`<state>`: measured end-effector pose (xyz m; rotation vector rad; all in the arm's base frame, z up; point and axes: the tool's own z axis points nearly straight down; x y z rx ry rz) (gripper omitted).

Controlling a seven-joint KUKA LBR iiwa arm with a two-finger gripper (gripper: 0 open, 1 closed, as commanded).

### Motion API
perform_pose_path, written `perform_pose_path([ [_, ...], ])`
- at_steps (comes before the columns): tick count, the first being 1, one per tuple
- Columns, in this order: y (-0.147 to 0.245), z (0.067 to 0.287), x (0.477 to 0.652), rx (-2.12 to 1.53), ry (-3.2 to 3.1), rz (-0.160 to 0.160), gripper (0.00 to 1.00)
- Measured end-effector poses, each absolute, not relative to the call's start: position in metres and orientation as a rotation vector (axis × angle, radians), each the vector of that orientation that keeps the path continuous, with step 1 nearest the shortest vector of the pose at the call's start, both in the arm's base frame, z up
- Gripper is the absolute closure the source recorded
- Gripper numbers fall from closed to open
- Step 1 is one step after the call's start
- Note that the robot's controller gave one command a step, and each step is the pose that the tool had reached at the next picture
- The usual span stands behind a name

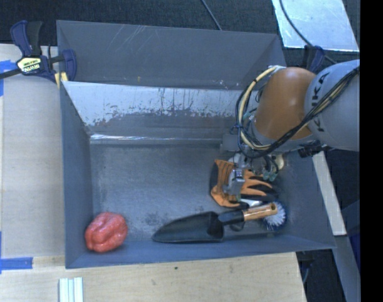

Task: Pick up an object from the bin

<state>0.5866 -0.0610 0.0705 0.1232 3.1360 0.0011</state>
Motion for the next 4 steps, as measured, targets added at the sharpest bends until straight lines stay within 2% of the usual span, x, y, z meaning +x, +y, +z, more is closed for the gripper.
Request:
perform_pose_path([
  [1,-0.0678,0.0708,0.5893,0.324,3.111,0.006,0.0],
  [2,-0.061,0.072,0.5884,0.123,3.129,0.001,0.0],
  [3,-0.0639,0.0718,0.589,0.206,3.123,0.004,0.0],
  [4,-0.0606,0.0739,0.5905,0.13,3.123,0.004,1.0],
])
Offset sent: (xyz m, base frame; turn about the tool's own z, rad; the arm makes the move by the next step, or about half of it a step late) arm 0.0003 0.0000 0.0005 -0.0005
